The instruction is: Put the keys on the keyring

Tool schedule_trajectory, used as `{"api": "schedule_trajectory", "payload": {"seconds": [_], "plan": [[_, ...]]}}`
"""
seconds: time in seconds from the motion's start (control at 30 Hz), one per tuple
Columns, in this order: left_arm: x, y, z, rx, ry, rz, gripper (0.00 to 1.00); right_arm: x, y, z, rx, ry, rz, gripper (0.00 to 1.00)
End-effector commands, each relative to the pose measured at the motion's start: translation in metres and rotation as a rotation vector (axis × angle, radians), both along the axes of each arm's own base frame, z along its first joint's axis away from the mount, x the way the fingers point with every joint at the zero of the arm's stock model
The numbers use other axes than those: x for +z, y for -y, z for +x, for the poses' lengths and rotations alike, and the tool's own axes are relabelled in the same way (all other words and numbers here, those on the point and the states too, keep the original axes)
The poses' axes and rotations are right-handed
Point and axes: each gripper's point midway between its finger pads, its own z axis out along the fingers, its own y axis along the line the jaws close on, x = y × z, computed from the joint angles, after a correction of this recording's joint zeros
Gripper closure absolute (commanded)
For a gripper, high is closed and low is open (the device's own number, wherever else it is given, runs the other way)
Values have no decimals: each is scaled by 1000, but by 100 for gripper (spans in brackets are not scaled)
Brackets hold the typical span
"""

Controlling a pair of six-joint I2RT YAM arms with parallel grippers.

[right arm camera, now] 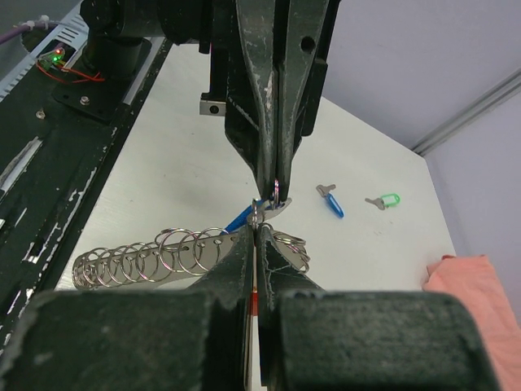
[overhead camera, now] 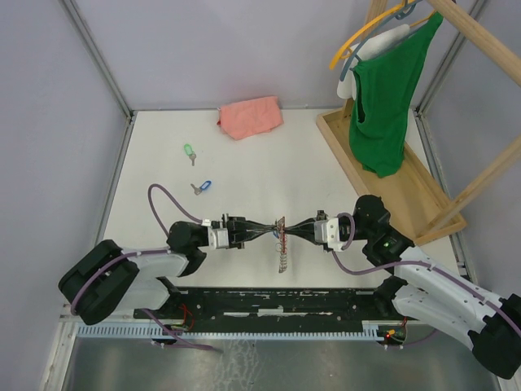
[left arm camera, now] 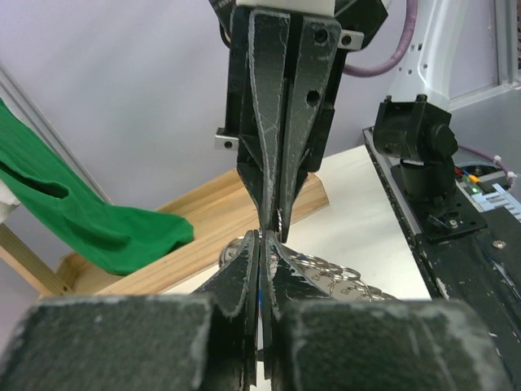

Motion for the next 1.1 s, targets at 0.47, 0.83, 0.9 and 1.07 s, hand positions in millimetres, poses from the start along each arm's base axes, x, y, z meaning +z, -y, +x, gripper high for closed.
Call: {"api": "schedule_trajectory", "payload": {"seconds": [0.47, 0.83, 0.9, 1.07], "plan": [[38, -14, -14, 7, 81, -127, 97, 30, 0, 9, -53, 91, 86, 99], [38, -10, -15, -19, 82, -122, 97, 35, 0, 7, -48, 88, 106, 99], [38, -10, -15, -18, 82, -122, 97, 34, 0, 7, -48, 85, 100, 99], [39, -11, -14, -11, 88, -131, 97, 28, 1, 7, -47, 77, 75, 99]]}}
